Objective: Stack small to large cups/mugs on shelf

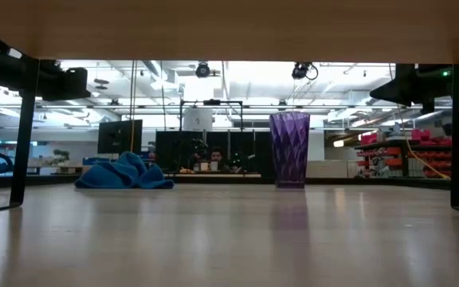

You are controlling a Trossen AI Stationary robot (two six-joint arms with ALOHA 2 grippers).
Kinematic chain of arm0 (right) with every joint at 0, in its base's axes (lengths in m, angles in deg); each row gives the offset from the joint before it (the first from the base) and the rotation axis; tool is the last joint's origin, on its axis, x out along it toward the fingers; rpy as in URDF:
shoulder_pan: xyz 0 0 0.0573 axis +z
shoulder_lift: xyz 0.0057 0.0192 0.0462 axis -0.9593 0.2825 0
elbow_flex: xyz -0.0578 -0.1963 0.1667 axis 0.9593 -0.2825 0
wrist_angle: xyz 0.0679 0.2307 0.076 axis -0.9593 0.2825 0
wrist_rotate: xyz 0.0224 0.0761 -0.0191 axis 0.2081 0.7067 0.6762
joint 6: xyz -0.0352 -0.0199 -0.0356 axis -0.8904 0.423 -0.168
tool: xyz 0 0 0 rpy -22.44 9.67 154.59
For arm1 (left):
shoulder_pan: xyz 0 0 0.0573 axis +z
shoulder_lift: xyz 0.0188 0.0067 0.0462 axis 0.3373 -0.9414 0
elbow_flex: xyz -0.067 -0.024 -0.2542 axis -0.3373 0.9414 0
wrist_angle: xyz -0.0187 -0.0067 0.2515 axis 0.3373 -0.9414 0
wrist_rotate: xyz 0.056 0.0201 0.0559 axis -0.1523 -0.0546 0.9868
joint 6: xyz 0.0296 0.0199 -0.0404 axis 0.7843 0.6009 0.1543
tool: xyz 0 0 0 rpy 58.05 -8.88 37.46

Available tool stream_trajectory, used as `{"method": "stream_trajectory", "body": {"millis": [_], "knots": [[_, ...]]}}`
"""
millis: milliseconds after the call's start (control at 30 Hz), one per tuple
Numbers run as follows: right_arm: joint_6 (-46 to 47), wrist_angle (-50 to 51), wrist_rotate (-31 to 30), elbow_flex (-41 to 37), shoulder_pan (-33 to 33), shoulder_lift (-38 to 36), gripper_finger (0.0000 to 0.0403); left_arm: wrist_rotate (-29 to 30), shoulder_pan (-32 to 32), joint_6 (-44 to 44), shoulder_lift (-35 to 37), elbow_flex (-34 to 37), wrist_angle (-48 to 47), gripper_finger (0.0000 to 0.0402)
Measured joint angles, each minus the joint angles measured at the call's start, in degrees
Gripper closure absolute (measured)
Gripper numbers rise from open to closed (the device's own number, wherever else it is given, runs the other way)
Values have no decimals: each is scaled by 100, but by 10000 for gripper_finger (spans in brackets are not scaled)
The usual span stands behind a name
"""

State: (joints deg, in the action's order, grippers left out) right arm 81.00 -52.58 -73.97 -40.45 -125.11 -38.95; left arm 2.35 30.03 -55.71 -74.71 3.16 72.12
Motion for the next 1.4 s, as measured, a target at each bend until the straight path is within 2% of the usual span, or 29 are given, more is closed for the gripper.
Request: {"method": "stream_trajectory", "body": {"millis": [500, 1000, 1400], "knots": [[0, 0, 0, 0, 0, -1, 386, 0, 1, -2, 0, 2, 6, 379], [-1, 0, 0, 0, 1, -1, 386, 0, 2, -7, 2, 0, 17, 366], [1, 0, 0, 0, -1, -1, 386, 0, 2, -7, 1, 1, 26, 378]]}}
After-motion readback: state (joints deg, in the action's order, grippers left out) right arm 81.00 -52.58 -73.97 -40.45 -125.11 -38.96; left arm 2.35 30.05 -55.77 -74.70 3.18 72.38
